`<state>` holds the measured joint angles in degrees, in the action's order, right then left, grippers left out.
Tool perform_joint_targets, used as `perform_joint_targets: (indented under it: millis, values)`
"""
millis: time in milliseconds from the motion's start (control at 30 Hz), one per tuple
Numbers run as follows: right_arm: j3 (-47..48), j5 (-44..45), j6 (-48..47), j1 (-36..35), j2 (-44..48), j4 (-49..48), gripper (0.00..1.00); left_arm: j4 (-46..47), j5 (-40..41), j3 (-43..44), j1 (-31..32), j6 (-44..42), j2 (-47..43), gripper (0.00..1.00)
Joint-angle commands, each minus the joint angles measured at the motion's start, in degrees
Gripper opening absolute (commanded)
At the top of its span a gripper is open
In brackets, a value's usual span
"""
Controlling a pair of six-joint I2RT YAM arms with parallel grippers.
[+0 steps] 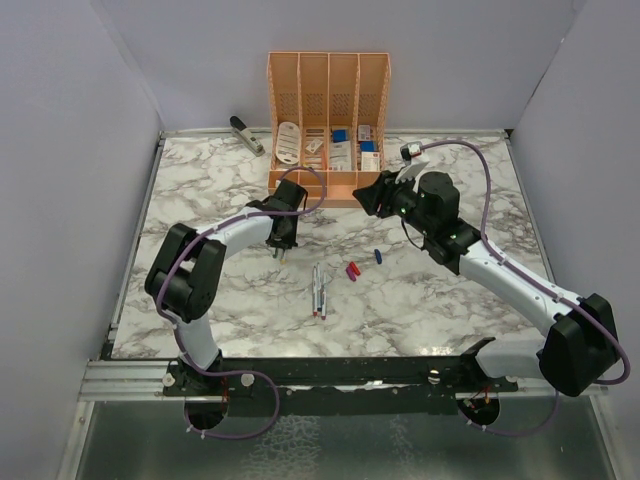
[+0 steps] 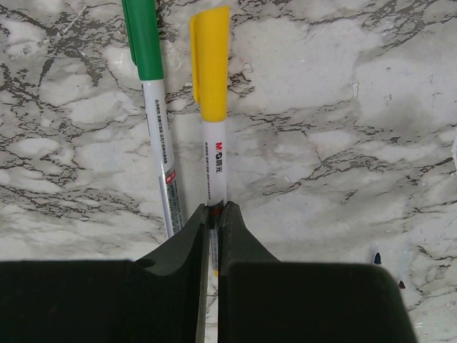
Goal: Insert the pens into the pen caps
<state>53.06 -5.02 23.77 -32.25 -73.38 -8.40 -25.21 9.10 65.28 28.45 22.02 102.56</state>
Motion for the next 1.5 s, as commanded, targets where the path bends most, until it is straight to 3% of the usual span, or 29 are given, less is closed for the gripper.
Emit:
perform_joint_targets:
  millis: [0, 433, 767, 1033, 1233, 1467]
  values:
    - [-0.6, -0.4, 0.8, -0.1, 1.6, 0.6, 0.37, -1.0, 1.8, 1.7, -0.3, -0.8, 0.7, 0.04]
    - [-0.8, -0.6, 0.5, -0.1, 1.7, 0.1, 0.37, -1.1, 1.3, 3.4, -0.3, -1.1, 1.4, 0.22]
    - [-0.9, -0.5, 0.3, -0.1, 1.5, -0.5, 0.37, -2.2, 1.5, 5.2, -0.3, -1.2, 0.4, 0.26]
    - [-1.2, 2.5, -0.7, -0.1, 1.5, 1.2, 0.37, -3.3, -0.6, 6.7, -0.3, -1.7, -5.9, 0.27]
    - [-2.3, 7.1, -2.4, -0.1, 1.4, 7.5, 0.34, -3.2, -9.4, 0.4, 0.7, -0.8, -12.3, 0.26]
    - [-5.8, 9.0, -2.8, 0.0, 2.8, 12.3, 0.34, -3.8, -14.3, -7.9, 6.2, 3.8, -18.6, 0.26]
